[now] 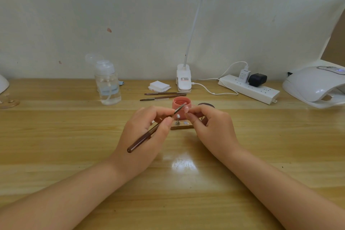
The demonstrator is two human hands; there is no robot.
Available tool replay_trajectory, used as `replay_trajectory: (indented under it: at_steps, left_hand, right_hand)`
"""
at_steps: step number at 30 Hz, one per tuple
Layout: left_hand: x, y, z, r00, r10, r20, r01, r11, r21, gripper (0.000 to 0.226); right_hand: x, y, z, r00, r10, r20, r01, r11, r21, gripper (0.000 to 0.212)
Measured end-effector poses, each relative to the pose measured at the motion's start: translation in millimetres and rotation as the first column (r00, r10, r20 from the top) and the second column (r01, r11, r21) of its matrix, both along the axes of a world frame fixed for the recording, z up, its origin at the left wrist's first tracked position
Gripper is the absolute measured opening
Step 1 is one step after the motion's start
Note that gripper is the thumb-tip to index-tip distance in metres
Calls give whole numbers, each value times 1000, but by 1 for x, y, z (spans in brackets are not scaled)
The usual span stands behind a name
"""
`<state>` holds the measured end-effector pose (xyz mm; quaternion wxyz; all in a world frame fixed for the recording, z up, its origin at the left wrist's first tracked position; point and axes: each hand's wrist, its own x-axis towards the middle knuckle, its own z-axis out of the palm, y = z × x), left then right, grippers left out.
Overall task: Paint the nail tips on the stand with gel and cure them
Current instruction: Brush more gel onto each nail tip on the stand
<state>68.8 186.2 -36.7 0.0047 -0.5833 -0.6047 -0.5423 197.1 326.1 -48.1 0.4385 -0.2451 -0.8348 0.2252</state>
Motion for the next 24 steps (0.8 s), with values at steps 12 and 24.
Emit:
replay_trajectory:
  at_steps: [12,24]
  left_hand:
    - [1,-2,1,998,10,60,-7,999,-38,16]
    - [2,-2,2,988,-20,152,25,999,-35,16]
  right_hand:
    - [0,-1,0,1000,-8,12,9,1000,-28,7]
    - [-1,0,-1,1000,7,-21,-8,998,-67,6]
